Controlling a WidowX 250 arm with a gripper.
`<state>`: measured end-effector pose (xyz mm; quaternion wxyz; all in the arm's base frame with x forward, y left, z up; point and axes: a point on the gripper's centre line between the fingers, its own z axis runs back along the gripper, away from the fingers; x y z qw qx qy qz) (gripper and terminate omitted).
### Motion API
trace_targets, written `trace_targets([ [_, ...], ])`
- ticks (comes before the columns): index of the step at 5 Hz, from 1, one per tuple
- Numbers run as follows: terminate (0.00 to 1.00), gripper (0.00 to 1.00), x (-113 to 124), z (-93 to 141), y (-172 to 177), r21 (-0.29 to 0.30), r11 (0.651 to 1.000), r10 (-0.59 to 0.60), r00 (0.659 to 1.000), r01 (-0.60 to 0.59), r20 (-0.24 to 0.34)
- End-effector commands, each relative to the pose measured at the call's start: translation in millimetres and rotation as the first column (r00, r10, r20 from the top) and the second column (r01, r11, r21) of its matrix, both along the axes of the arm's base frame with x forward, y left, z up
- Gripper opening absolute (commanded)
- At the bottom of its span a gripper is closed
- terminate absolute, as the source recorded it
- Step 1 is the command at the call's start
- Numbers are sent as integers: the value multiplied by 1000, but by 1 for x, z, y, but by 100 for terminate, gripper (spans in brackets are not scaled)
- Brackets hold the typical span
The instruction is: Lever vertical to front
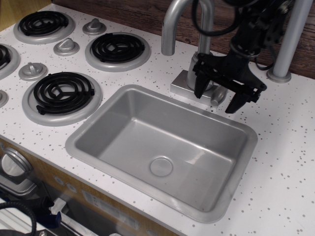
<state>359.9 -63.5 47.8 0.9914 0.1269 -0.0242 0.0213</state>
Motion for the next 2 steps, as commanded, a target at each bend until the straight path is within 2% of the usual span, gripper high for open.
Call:
trace_targets([
  [1,0,100,-6,45,-7,29,1000,10,999,-11,39],
  [2,100,100,-11,50,-8,49,998,24,999,-26,34],
])
